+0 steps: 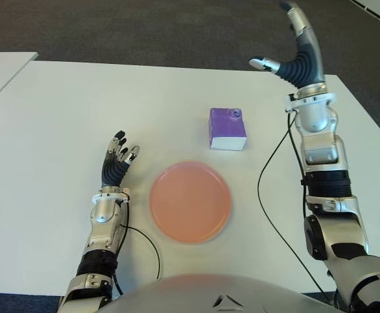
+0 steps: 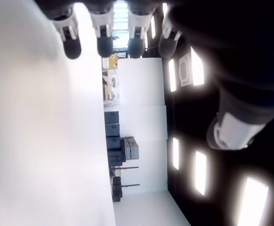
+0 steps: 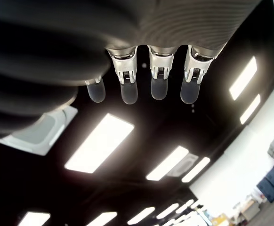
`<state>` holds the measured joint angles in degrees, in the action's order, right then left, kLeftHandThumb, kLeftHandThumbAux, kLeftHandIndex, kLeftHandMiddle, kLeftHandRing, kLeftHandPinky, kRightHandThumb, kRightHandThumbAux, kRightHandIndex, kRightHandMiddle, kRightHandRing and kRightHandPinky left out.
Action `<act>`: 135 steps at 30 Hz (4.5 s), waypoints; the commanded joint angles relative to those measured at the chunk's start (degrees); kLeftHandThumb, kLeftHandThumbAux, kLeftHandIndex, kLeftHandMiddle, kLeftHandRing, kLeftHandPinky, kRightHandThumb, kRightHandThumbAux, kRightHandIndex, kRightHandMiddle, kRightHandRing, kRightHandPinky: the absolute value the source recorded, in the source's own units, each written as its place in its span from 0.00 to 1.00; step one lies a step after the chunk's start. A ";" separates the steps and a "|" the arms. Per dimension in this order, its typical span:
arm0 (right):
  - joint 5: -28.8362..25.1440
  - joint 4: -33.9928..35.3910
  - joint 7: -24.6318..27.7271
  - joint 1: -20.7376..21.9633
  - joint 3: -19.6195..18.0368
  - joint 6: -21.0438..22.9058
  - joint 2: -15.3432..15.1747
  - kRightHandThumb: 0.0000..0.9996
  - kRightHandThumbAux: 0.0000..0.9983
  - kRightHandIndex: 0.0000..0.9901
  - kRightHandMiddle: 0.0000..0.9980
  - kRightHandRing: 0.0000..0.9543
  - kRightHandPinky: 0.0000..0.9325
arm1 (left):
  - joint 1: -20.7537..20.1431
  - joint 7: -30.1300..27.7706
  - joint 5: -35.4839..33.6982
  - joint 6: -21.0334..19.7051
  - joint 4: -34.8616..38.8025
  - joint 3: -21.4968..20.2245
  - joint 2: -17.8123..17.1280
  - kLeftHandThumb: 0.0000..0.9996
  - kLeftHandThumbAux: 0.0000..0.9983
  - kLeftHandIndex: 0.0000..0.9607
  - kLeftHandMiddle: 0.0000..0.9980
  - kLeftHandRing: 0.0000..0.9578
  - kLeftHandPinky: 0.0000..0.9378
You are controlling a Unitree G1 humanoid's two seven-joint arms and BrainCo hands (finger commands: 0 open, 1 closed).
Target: Put the tissue paper into the plate.
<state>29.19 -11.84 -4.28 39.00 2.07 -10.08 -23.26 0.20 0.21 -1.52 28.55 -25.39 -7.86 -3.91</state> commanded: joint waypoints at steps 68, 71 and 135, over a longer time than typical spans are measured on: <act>16.13 -58.10 -6.76 19.04 30.02 -17.33 -2.01 0.25 0.35 0.00 0.00 0.00 0.00 | 1.75 0.05 -0.38 0.43 -2.87 -0.54 0.31 0.00 0.59 0.00 0.00 0.00 0.00; 15.90 -57.94 -6.62 18.39 30.07 -17.80 -2.15 0.25 0.35 0.00 0.00 0.00 0.00 | 1.71 -0.11 -0.57 0.36 -2.91 -0.49 0.26 0.00 0.59 0.00 0.00 0.00 0.00; 16.27 -45.16 -0.70 6.63 31.70 -27.66 -7.78 0.19 0.40 0.00 0.00 0.00 0.00 | 0.15 -0.93 -1.07 2.89 -6.81 -0.27 -0.84 0.00 0.55 0.00 0.00 0.00 0.00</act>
<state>44.43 -56.08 -5.95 46.65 32.80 -38.27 -31.28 -1.21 -0.20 -2.54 32.87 -29.52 -8.13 -4.87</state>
